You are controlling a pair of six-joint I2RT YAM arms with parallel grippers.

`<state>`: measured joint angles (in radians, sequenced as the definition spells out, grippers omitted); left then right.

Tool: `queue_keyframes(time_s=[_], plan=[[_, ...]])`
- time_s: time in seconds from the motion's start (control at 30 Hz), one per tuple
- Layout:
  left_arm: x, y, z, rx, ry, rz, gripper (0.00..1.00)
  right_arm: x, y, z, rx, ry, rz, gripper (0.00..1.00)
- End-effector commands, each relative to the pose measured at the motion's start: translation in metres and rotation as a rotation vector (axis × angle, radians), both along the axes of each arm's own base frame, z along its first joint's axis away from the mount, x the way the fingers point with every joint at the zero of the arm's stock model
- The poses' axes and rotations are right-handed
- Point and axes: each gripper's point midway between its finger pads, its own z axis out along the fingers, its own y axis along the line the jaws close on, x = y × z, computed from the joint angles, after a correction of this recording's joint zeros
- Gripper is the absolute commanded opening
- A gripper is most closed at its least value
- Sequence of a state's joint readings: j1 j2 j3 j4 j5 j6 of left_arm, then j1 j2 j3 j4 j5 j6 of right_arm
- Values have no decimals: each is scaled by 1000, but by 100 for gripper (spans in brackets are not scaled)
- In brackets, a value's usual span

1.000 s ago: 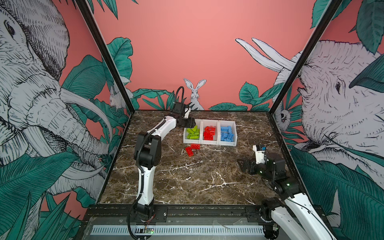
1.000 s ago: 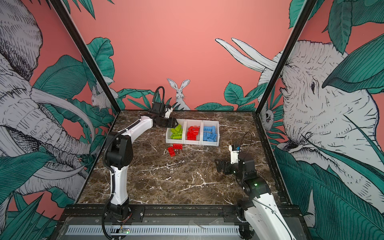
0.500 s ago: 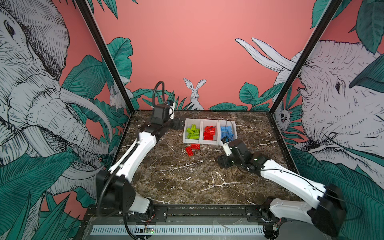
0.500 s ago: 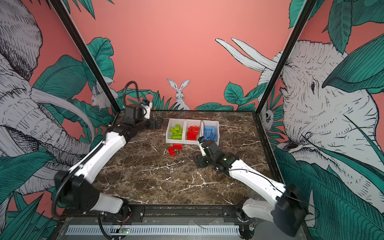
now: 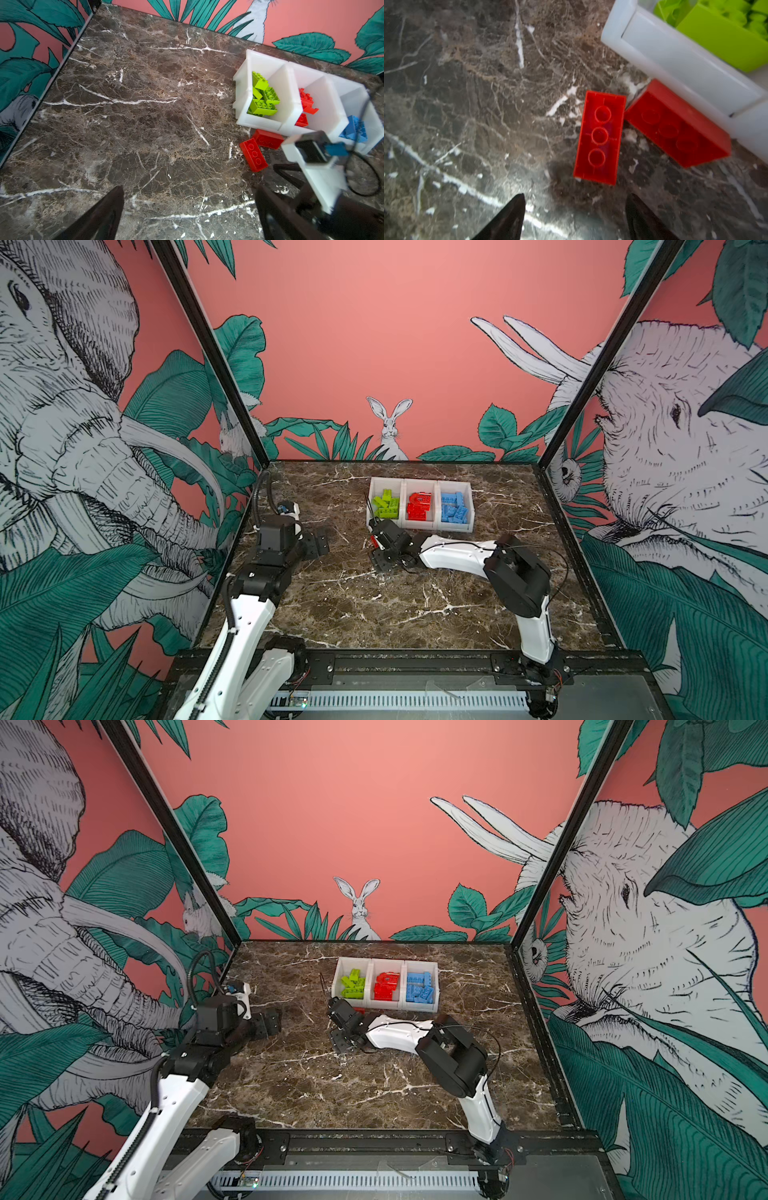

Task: Sort the legos into containers by color
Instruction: 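Draw the left gripper back while the right gripper reaches to the red bricks, then grasp a red brick with the right gripper and lift it over the red compartment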

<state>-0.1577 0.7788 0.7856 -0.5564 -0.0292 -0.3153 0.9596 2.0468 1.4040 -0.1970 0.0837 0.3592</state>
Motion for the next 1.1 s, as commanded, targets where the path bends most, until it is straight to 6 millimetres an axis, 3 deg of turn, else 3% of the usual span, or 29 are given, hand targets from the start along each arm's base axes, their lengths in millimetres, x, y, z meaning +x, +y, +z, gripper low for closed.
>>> queue_keyframes(time_s=[0.0, 0.17, 0.4, 0.57, 0.8, 0.93, 1.07], plan=[[-11, 6, -12, -6, 45, 32, 99, 18, 6, 8, 12, -27, -53, 72], [-12, 5, -16, 2, 63, 21, 99, 28, 4, -4, 23, 9, -94, 64], [-5, -1, -16, -18, 62, -1, 99, 26, 13, -24, -15, 64, -61, 51], [-3, 1, -17, 0, 64, 6, 99, 32, 8, -23, -49, 33, -81, 39], [1, 0, -15, -8, 40, 9, 99, 33, 6, 12, 11, -31, -71, 17], [4, -2, -18, -15, 46, 1, 99, 28, 0, 50, 71, -51, -47, 12], [6, -3, -23, -17, 49, 0, 99, 34, -21, 85, 155, -38, -67, 11]])
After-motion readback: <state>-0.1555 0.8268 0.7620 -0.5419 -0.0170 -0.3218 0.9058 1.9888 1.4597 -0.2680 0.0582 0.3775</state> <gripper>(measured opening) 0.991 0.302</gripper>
